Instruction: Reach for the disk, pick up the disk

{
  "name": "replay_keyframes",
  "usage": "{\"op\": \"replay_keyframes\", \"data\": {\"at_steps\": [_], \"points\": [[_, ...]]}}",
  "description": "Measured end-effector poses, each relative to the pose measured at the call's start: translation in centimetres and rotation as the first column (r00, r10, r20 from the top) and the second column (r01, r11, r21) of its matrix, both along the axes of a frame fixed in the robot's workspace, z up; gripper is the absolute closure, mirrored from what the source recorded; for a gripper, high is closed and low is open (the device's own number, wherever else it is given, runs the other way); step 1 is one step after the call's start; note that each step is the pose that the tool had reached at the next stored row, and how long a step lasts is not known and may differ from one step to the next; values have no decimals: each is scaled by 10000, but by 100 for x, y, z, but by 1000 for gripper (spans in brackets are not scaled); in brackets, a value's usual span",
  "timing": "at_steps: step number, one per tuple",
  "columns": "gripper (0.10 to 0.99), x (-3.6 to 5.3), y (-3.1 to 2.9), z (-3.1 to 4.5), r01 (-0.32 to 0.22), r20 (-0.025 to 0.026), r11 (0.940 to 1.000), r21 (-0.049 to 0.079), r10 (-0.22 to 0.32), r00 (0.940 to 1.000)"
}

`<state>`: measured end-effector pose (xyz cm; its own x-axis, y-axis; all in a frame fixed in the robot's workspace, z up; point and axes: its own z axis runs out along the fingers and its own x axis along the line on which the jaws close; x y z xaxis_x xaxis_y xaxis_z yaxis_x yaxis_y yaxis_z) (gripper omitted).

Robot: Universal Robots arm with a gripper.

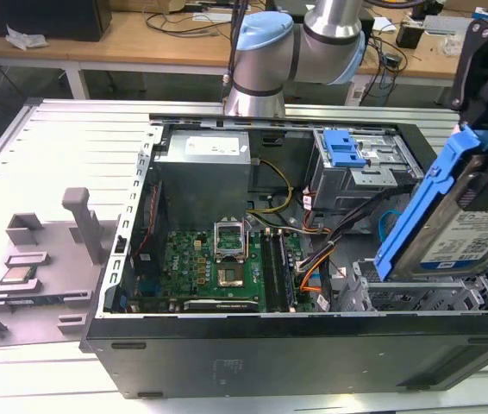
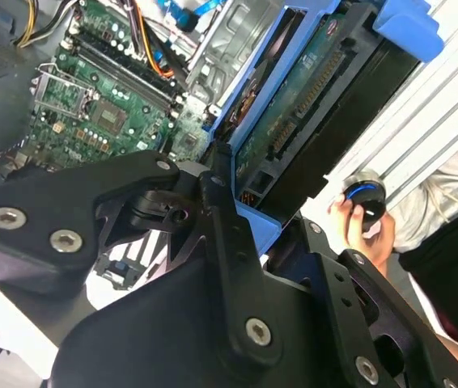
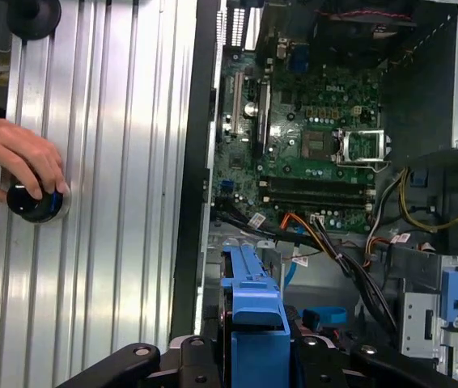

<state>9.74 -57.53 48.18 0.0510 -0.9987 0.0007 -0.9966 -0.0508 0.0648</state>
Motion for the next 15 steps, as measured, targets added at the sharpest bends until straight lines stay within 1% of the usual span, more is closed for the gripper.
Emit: {"op": "replay_keyframes", "data": {"at_steps": [3, 5, 7, 11, 15], "points": [[718, 108, 3, -11, 1, 0, 10000, -5, -1, 10000], [718, 146, 16, -19, 3, 0, 10000, -6, -3, 10000], [718, 186, 52, -43, 25, 0, 10000, -8, -25, 10000], [718, 183, 77, -76, 84, 0, 10000, -11, -84, 10000], [718, 113, 136, -117, 149, 0, 9999, -12, -149, 9999]]}}
